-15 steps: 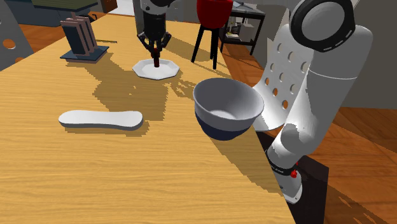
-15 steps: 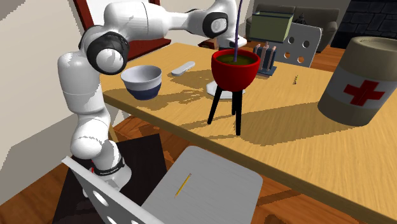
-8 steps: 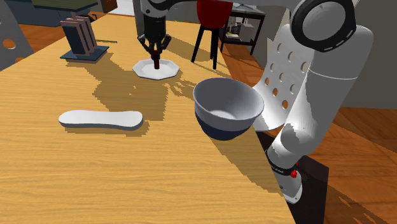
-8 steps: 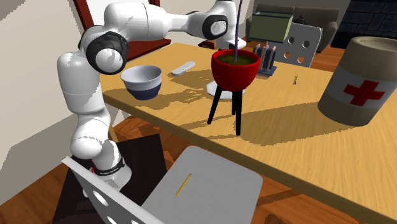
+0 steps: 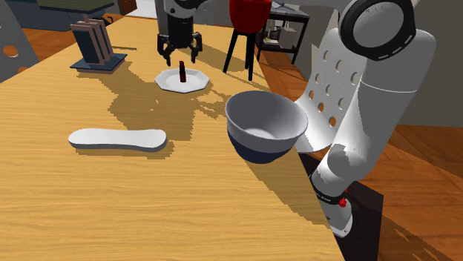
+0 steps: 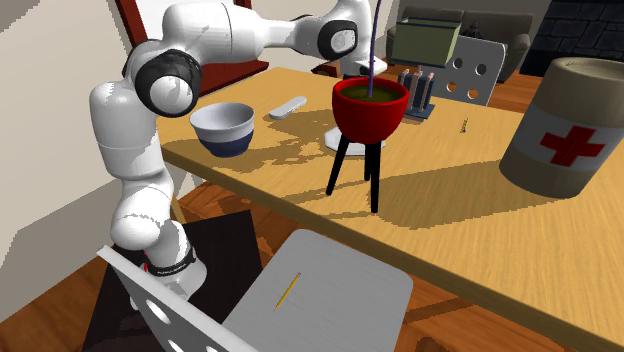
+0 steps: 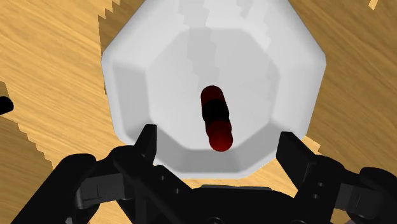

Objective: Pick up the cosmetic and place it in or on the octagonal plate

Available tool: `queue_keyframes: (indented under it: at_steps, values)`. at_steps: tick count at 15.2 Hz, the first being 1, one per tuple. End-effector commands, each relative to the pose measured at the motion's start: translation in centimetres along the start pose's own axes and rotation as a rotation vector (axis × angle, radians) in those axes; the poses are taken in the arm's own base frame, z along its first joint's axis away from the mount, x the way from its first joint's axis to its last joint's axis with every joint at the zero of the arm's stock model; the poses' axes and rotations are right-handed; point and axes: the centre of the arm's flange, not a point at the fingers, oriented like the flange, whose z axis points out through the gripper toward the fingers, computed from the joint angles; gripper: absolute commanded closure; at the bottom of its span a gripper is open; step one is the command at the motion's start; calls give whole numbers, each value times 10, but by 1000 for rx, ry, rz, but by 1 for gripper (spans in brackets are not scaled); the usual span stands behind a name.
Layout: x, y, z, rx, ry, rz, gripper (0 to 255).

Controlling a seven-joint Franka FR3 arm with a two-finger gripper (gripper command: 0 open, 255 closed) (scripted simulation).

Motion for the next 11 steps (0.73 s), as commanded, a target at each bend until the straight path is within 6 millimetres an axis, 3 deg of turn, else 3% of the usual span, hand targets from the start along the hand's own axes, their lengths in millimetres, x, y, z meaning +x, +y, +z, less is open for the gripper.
queue_keyframes:
  at_steps: [1,3,11]
  values:
    - [0,0,-20,0,0,0,0]
    - [0,0,-43,0,0,0,0]
    - [0,0,-43,0,0,0,0]
